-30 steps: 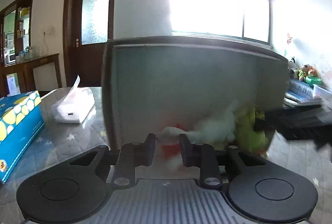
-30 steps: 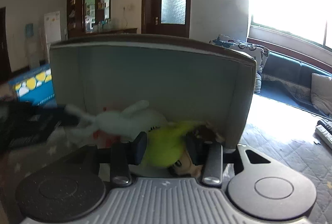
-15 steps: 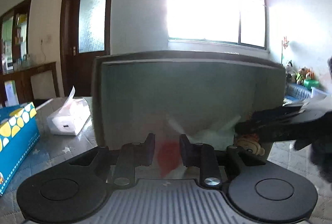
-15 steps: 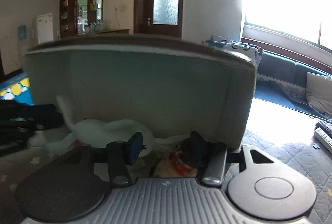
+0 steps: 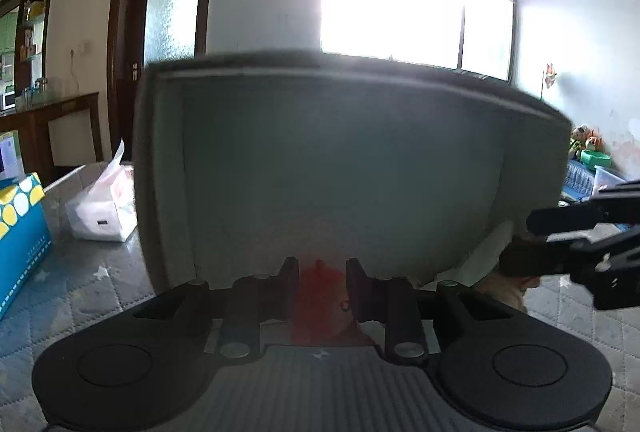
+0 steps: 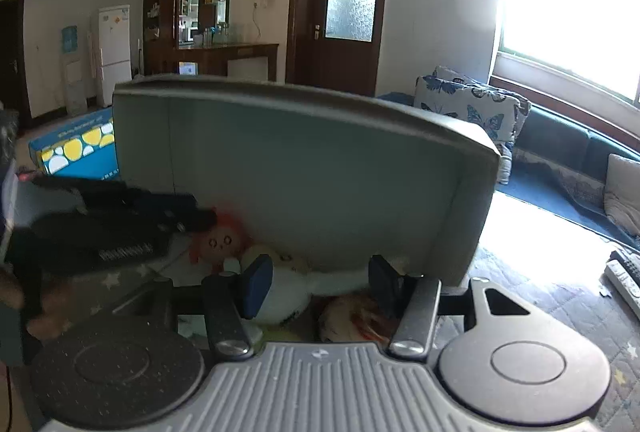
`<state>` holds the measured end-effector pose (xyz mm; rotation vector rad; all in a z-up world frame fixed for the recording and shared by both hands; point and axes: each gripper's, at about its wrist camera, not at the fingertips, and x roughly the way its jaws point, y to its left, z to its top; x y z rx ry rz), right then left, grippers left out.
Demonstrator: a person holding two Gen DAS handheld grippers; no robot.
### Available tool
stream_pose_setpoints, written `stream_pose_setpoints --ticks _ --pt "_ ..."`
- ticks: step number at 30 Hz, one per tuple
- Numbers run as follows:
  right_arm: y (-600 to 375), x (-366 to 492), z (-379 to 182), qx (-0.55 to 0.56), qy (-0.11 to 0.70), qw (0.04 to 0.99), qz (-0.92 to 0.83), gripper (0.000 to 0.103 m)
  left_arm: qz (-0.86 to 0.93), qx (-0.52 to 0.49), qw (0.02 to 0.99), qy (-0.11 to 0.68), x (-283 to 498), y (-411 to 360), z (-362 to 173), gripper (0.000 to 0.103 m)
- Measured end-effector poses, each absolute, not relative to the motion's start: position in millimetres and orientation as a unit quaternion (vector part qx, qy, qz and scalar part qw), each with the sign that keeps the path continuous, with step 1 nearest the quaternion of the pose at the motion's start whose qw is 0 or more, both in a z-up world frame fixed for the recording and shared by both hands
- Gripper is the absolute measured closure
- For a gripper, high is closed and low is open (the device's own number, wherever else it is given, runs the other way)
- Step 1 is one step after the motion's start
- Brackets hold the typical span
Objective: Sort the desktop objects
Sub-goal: 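Lift and tilt the shoebox with both grippers, pouring toys onto the table, then tip the shoebox upside down with both grippers to empty remaining toys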
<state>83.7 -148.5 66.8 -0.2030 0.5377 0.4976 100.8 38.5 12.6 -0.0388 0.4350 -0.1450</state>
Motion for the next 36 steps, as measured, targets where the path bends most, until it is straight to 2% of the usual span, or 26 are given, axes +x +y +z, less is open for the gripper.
stream_pose_setpoints --ticks 4,11,16,25,29,36 --pt "-140 98 62 -0.090 0.262 0.931 0.237 0.049 -0.080 -0.036 0.969 0.230 110 40 7 0.073" --pt "-132 127 43 -0.099 0.319 0.916 0.222 0.051 -0.131 -0.028 0.959 0.251 104 38 11 0.072" --pt "-137 110 45 -0.113 0.338 0.903 0.239 0.051 -0.164 -0.040 0.953 0.251 95 46 18 0.073" --pt "-154 67 67 -0.113 0.377 0.876 0.277 0.051 -0.107 -0.057 0.963 0.241 108 62 12 0.072" --pt "-151 45 76 -0.131 0.350 0.881 0.290 0.051 -0.123 -0.060 0.958 0.252 117 58 2 0.070" --pt "-141 80 91 -0.112 0.308 0.897 0.296 0.051 -0.158 -0.039 0.954 0.251 108 59 0 0.072"
